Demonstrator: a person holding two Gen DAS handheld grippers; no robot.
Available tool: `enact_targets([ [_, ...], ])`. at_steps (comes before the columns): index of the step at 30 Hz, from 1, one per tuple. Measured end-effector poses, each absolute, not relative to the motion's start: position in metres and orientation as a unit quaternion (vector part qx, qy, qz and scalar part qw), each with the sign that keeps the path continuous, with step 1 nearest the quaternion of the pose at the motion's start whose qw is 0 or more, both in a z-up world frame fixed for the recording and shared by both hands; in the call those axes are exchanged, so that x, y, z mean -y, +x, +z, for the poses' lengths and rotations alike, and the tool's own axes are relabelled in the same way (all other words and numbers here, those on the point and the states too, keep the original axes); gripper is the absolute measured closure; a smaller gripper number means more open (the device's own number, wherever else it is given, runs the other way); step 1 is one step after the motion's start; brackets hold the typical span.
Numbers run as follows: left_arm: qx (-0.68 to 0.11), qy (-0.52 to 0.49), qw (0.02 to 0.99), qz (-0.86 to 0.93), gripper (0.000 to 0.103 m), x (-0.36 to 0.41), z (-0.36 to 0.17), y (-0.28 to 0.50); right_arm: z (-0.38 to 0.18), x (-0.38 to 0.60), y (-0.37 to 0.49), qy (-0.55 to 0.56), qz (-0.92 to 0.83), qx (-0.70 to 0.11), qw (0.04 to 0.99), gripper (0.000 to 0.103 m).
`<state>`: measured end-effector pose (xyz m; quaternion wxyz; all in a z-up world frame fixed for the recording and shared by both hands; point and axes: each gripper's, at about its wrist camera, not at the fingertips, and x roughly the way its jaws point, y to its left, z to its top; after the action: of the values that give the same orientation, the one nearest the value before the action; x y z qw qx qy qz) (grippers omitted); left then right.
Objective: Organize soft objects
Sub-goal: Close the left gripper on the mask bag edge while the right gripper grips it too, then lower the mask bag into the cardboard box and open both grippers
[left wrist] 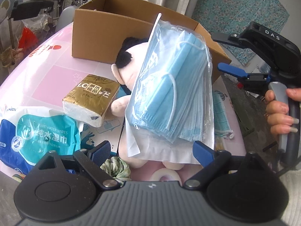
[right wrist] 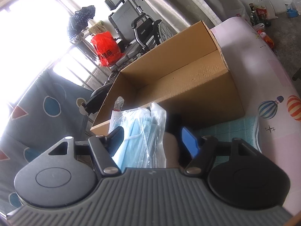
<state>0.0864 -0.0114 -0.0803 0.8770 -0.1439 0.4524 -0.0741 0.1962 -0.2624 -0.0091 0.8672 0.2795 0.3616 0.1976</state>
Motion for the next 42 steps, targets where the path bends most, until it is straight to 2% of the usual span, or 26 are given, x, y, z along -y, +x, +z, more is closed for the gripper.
enact_targets([
  [3, -0.456, -0.16, 0.872, -0.074, 0.01, 0.006, -0.088, 0.093, -0.02, 0.258, 0.22, 0.312, 0.213, -0.368, 0.85, 0.032],
  [5, -0.451, -0.178, 0.871, -0.083, 0.021, 0.001, -0.091, 0.096, -0.027, 0.254, 0.236, 0.329, 0.222, -0.375, 0.838, 0.029],
  [6, -0.449, -0.186, 0.869, -0.093, 0.031, -0.002, -0.092, 0.097, -0.032, 0.252, 0.242, 0.334, 0.225, -0.379, 0.833, 0.029],
  [7, -0.448, -0.194, 0.867, -0.103, 0.033, -0.004, -0.093, 0.098, -0.037, 0.249, 0.247, 0.339, 0.231, -0.382, 0.828, 0.031],
  [8, -0.447, -0.197, 0.866, -0.103, 0.036, -0.006, -0.093, 0.098, -0.04, 0.247, 0.249, 0.343, 0.237, -0.381, 0.825, 0.048],
  [9, -0.441, -0.199, 0.87, -0.101, 0.045, -0.008, -0.091, 0.097, -0.044, 0.246, 0.249, 0.348, 0.242, -0.38, 0.822, 0.076],
  [10, -0.436, -0.201, 0.871, -0.101, 0.052, -0.01, -0.09, 0.096, -0.046, 0.244, 0.249, 0.345, 0.244, -0.382, 0.822, 0.08],
  [11, -0.433, -0.205, 0.872, -0.102, 0.054, -0.013, -0.089, 0.095, -0.044, 0.241, 0.246, 0.333, 0.244, -0.376, 0.83, 0.085],
  [12, -0.43, -0.217, 0.869, -0.11, 0.062, -0.017, -0.088, 0.093, -0.04, 0.238, 0.241, 0.314, 0.248, -0.365, 0.841, 0.088],
  [17, -0.416, -0.255, 0.863, -0.129, 0.076, -0.032, -0.078, 0.086, -0.012, 0.242, 0.22, 0.28, 0.264, -0.329, 0.862, 0.092],
  [18, -0.407, -0.252, 0.869, -0.128, 0.087, -0.034, -0.07, 0.083, -0.007, 0.245, 0.216, 0.28, 0.268, -0.323, 0.864, 0.092],
  [25, -0.362, -0.183, 0.905, -0.129, 0.088, -0.049, -0.003, 0.098, 0.041, 0.275, 0.196, 0.306, 0.291, -0.28, 0.862, 0.092],
  [28, -0.365, -0.124, 0.914, -0.13, 0.088, -0.05, 0.035, 0.139, 0.058, 0.279, 0.209, 0.317, 0.279, -0.266, 0.867, 0.091],
  [32, -0.386, -0.014, 0.915, -0.115, 0.086, -0.042, 0.067, 0.237, 0.067, 0.263, 0.263, 0.318, 0.222, -0.277, 0.879, 0.091],
  [37, -0.424, 0.165, 0.889, -0.057, 0.084, -0.019, 0.041, 0.385, 0.028, 0.229, 0.357, 0.353, 0.156, -0.355, 0.852, 0.091],
  [42, -0.464, 0.221, 0.858, -0.022, 0.084, -0.02, -0.004, 0.479, -0.033, 0.189, 0.44, 0.357, 0.101, -0.431, 0.823, 0.089],
])
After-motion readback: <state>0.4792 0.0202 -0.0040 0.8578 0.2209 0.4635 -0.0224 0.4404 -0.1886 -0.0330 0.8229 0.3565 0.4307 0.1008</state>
